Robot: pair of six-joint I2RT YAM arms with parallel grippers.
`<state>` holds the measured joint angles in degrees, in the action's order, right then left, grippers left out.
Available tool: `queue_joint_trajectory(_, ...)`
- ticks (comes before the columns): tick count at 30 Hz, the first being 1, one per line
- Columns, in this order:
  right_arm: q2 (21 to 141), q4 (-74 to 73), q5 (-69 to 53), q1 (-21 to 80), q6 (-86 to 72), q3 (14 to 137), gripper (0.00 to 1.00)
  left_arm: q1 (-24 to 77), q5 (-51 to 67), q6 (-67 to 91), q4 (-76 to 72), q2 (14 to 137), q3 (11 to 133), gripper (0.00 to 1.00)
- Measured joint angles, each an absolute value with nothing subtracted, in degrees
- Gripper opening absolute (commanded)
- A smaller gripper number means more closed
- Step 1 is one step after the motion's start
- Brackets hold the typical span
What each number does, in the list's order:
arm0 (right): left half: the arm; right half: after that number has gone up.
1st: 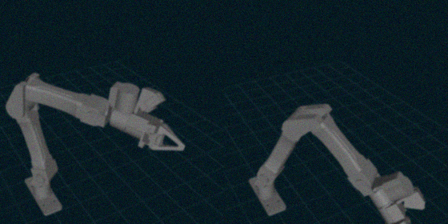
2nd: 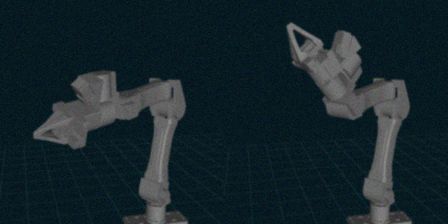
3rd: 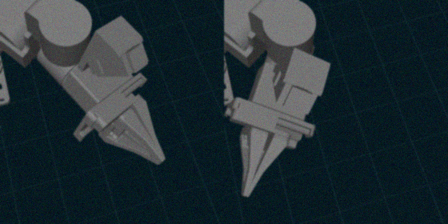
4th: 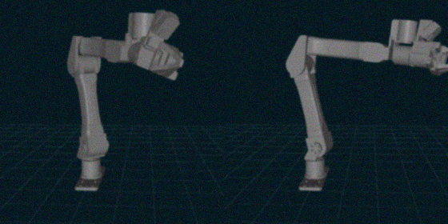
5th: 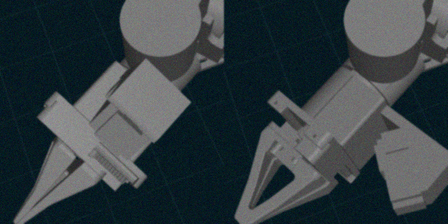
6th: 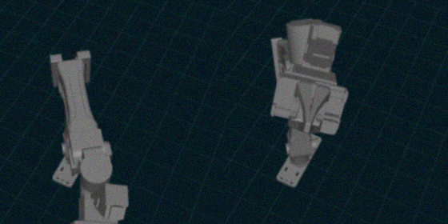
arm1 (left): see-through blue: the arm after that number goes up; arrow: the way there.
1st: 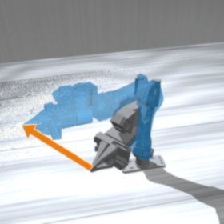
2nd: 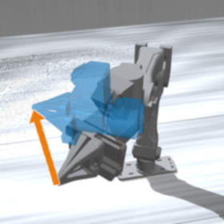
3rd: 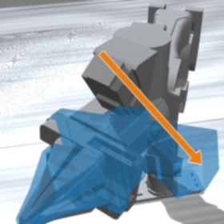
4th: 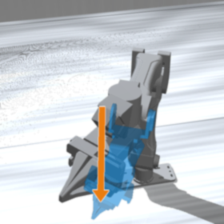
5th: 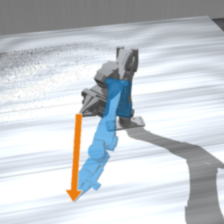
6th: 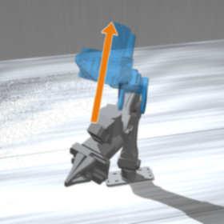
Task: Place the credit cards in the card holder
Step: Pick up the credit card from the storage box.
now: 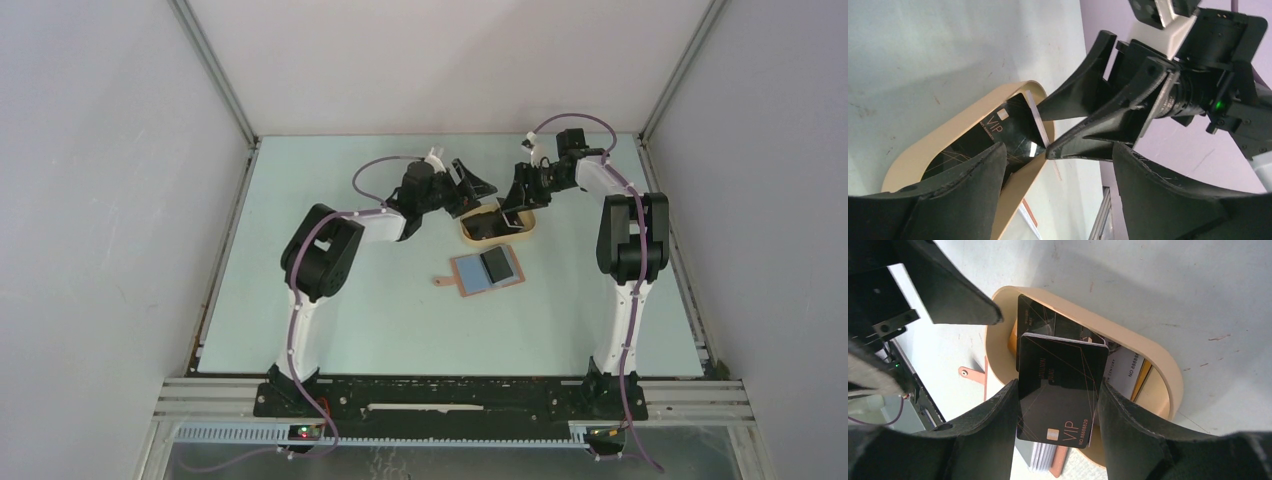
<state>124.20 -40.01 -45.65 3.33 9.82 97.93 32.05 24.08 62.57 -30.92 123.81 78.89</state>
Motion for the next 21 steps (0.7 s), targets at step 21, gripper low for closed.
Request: queue_joint_trajectory(21,124.2,-37.8,-49.2,3.0,7.9,97.2,0.54,35.3,16.1,78.6,-33.5,129.5,80.1,0.77)
